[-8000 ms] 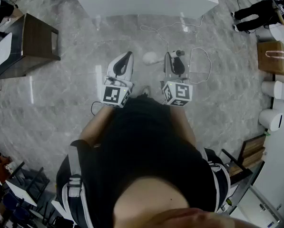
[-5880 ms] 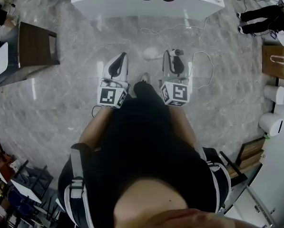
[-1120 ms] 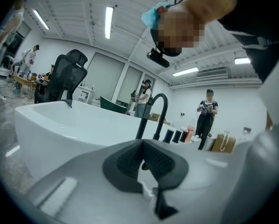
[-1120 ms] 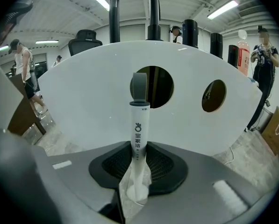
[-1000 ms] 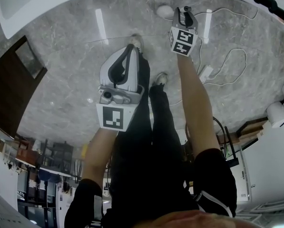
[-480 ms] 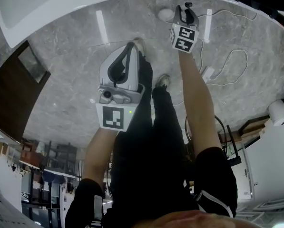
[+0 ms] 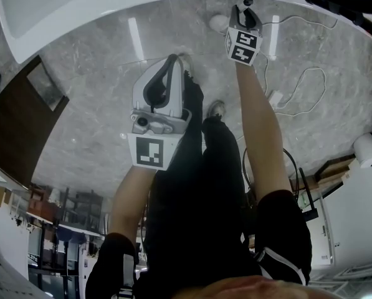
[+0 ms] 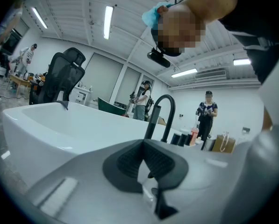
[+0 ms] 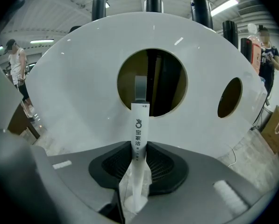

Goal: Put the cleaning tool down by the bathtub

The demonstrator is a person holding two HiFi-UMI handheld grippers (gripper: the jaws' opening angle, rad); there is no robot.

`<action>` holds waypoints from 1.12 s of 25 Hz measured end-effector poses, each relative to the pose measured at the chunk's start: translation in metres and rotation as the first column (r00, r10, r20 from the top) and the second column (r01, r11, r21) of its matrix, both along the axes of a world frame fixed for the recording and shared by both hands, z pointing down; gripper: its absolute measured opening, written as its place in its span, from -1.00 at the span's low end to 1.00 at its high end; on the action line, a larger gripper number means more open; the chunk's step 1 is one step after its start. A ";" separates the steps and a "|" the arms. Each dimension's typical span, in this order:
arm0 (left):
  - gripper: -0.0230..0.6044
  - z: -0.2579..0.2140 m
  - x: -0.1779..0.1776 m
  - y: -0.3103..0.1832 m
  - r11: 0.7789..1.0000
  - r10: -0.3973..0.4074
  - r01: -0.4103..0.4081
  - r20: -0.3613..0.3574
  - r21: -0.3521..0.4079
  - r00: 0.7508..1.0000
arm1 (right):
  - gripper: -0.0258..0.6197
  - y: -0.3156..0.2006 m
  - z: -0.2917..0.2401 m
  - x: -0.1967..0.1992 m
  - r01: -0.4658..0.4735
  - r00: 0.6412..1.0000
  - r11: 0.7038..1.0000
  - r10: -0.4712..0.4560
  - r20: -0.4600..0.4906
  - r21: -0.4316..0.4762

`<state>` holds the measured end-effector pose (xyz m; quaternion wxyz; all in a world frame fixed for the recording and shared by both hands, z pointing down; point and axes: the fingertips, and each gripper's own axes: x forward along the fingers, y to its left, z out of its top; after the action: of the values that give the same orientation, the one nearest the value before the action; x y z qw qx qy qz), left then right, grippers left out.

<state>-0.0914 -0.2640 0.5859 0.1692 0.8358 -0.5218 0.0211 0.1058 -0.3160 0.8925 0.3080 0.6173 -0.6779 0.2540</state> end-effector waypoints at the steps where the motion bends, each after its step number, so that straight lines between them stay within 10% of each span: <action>1: -0.90 0.000 0.000 0.000 1.000 0.000 0.000 -0.002 0.003 1.000 | -0.62 -0.001 0.000 0.000 0.000 1.000 1.000 0.000 0.001 0.001; 28: -0.90 0.006 -0.025 0.009 1.000 -0.030 0.030 -0.015 0.003 0.999 | -0.60 -0.018 0.009 -0.012 0.009 1.000 1.000 -0.009 -0.027 -0.016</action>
<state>-0.1162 -0.2549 0.5916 0.1722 0.8282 -0.5332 0.0115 0.0941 -0.3341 0.9020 0.3234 0.6151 -0.6743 0.2496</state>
